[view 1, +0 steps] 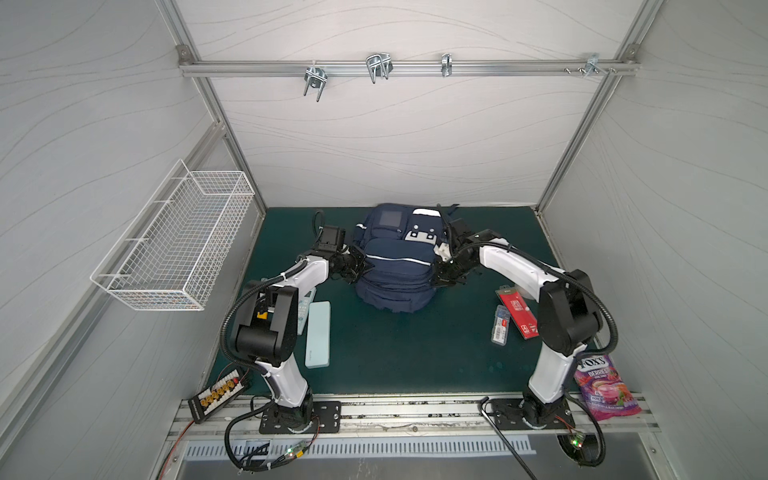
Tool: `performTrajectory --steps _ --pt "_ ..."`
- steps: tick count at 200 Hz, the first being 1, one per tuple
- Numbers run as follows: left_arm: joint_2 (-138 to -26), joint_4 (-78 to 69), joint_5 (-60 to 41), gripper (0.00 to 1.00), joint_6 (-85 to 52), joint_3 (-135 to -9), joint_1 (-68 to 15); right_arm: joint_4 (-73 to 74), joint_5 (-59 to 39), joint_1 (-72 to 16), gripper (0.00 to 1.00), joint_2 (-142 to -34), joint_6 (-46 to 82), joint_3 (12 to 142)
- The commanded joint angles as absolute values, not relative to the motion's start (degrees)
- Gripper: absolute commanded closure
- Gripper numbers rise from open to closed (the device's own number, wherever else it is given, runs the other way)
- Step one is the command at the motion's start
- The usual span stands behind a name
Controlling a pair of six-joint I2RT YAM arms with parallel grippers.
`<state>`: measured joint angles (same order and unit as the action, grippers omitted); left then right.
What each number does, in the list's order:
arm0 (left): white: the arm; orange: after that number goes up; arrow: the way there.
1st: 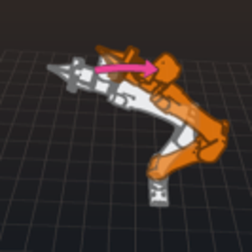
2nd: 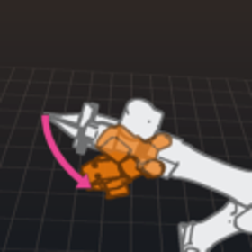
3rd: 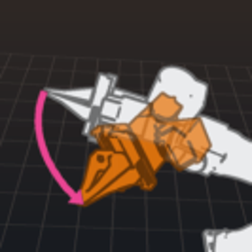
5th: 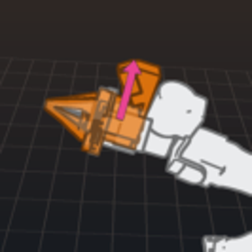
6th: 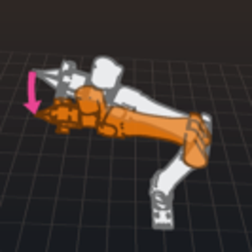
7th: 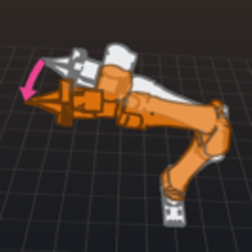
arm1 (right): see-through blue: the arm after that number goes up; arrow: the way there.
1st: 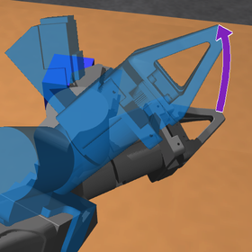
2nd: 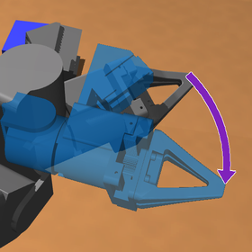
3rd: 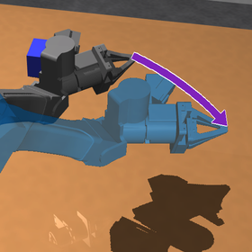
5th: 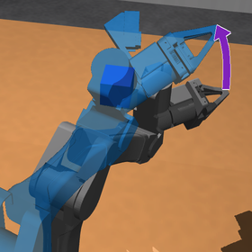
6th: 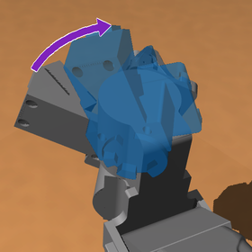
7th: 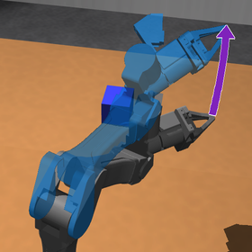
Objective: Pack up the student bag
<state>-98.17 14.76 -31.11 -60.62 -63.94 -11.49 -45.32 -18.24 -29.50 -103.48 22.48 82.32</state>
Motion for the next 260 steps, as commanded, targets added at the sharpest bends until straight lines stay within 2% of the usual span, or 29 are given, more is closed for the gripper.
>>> performTrajectory --steps 1,33,46,61,79,95,128,160,177,187,206,242,248,260 --pt "-95.3 13.7 -31.5 1.0 -61.7 -65.3 -15.0 -51.3 -19.7 -33.6 1.0 -99.8 14.9 81.5" --pt "-95.7 3.7 -33.7 1.0 -72.5 -63.5 -17.9 -46.9 -29.0 -40.6 1.0 -100.6 11.8 80.5" --pt "-95.3 5.1 -33.5 1.0 -72.9 -64.7 -19.1 -41.7 -33.6 -41.9 1.0 -102.6 13.1 82.3" --pt "-94.2 5.8 -33.2 1.0 -73.2 -65.2 -19.7 -38.9 -33.2 -41.5 1.0 -106.9 16.0 86.3" --pt "-92.7 6.5 -33.0 1.0 -73.6 -64.7 -19.7 -41.6 -23.3 -40.9 1.0 -110.3 17.5 90.3" --pt "-91.1 11.6 -31.6 1.0 -71.3 -64.4 -18.8 -43.0 -15.1 -38.2 1.0 -107.6 20.6 87.8" --pt "-86.0 15.2 -29.4 1.0 -69.9 -57.6 -13.5 -47.6 -11.1 -32.2 1.0 -99.5 20.4 81.6" --pt "-87.0 13.8 -32.7 1.0 -68.4 -58.6 -13.5 -50.7 -10.9 -32.2 1.0 -95.5 18.3 79.3" --pt "-89.8 13.6 -35.4 0.67 -66.1 -61.8 -14.0 -51.5 -12.9 -32.8 1.0 -95.3 17.0 78.9" --pt "-91.0 14.5 -34.9 0.56 -63.6 -63.4 -13.7 -51.9 -13.7 -33.3 1.0 -95.6 16.3 79.0" --pt "-93.9 15.9 -34.2 0.46 -59.8 -65.9 -12.5 -52.5 -14.5 -34.2 1.0 -96.6 15.5 79.4" --pt "-100.4 16.3 -35.4 0.36 -56.2 -68.0 -10.0 -52.8 -14.6 -34.6 1.0 -97.9 15.1 80.6" --pt "-101.7 16.0 -35.8 0.31 -55.9 -68.4 -10.0 -53.0 -14.7 -34.7 1.0 -98.0 15.0 80.8" --pt "-103.7 12.9 -37.6 0.33 -56.9 -68.3 -10.3 -53.2 -14.5 -34.9 1.0 -98.3 14.9 81.1"
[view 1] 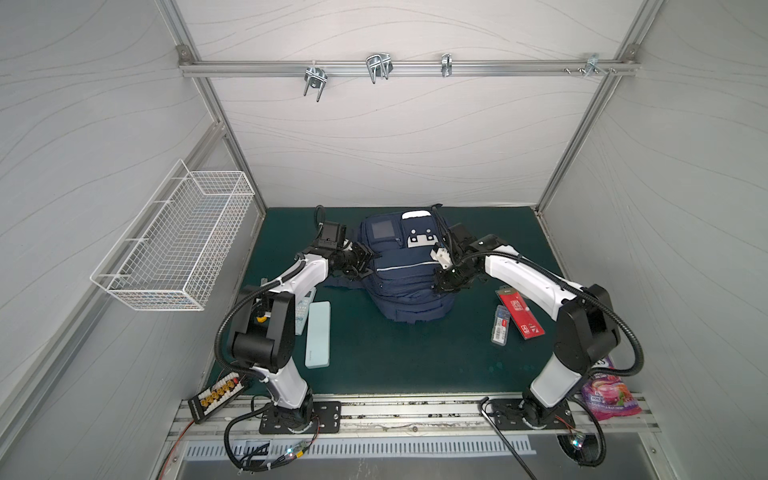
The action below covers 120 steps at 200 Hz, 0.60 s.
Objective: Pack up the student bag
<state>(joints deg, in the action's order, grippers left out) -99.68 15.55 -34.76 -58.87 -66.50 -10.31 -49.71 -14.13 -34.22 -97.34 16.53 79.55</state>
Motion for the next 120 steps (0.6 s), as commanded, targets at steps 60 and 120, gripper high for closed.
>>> performTrajectory --steps 60,120 --pt "-107.6 -1.6 -41.8 0.71 -63.2 -68.6 -13.1 -52.4 -15.2 -35.7 1.0 -100.8 14.4 82.0" --pt "-103.5 -8.9 -40.5 1.0 -73.8 -63.8 -14.1 -50.1 -20.1 -40.5 1.0 -106.4 13.3 88.6"
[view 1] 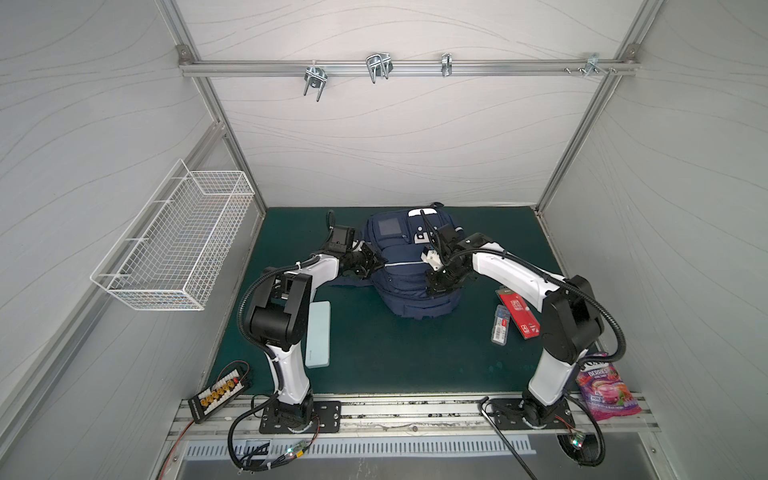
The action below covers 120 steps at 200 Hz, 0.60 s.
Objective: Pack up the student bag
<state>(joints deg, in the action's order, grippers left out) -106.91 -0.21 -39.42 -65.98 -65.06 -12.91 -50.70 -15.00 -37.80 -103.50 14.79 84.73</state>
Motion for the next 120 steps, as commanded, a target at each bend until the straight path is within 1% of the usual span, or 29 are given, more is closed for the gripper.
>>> performTrajectory --steps 1,22,37,51,71,94,120 --pt "-103.4 -8.9 -40.4 1.0 -73.9 -63.7 -14.2 -50.0 -20.1 -40.6 1.0 -106.7 13.4 88.9" --pt "-100.7 -7.7 -38.2 1.0 -76.5 -62.9 -16.2 -48.1 -23.8 -42.9 1.0 -111.7 14.1 95.4" --pt "-98.6 -7.2 -36.9 1.0 -78.3 -62.4 -17.5 -44.3 -26.7 -44.1 1.0 -114.2 14.1 98.5" --pt "-96.6 -8.2 -36.2 1.0 -80.8 -61.1 -18.2 -42.3 -26.0 -44.4 1.0 -116.7 15.3 101.3" --pt "-93.8 -6.1 -35.1 1.0 -81.4 -60.4 -19.3 -42.4 -21.5 -44.2 1.0 -120.0 15.9 104.5" --pt "-92.1 -5.7 -34.0 1.0 -82.6 -58.5 -21.0 -38.7 -15.2 -44.3 1.0 -120.1 18.5 102.8" --pt "-91.1 -6.1 -32.4 1.0 -83.5 -55.1 -20.3 -31.9 -16.5 -44.1 1.0 -115.2 20.6 96.3"
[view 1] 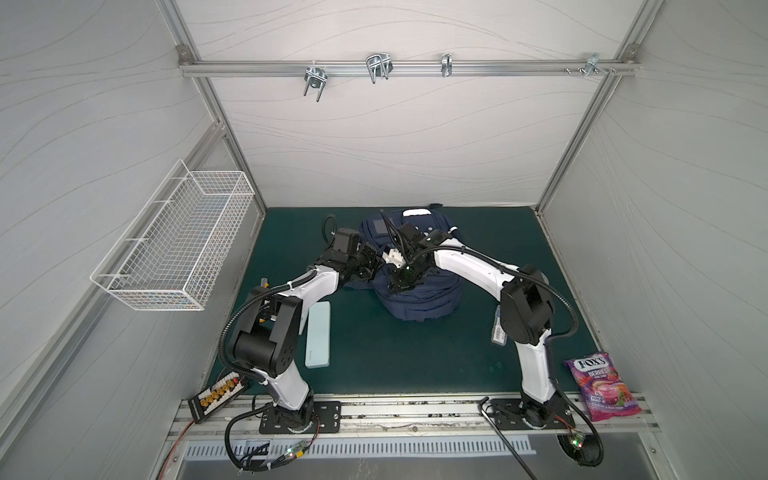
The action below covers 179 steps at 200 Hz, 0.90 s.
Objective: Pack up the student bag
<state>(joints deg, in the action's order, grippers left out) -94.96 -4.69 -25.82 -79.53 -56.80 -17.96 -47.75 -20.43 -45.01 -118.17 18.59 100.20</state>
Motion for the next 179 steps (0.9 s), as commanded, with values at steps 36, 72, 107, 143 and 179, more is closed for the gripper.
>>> performTrajectory --steps 36,72,107,143,179 --pt "-94.4 0.1 -35.6 0.86 -75.0 -60.8 -15.4 -31.6 -15.9 -44.4 0.63 -108.2 23.0 90.5" --pt "-89.8 36.3 -20.8 0.3 -47.8 -77.2 -13.4 -39.9 -7.3 -45.6 0.21 -100.5 22.2 89.3" --pt "-81.4 54.3 -3.4 0.17 -39.0 -72.1 -11.4 -43.4 -0.4 -45.7 0.01 -92.8 23.6 84.8" --pt "-73.9 58.4 -1.8 0.01 -37.7 -56.2 -5.4 -42.2 6.6 -44.9 0.01 -82.6 27.8 75.4" --pt "-74.0 55.7 -1.2 0.01 -37.9 -50.0 -4.9 -40.0 0.7 -41.1 0.01 -76.5 31.1 68.3"
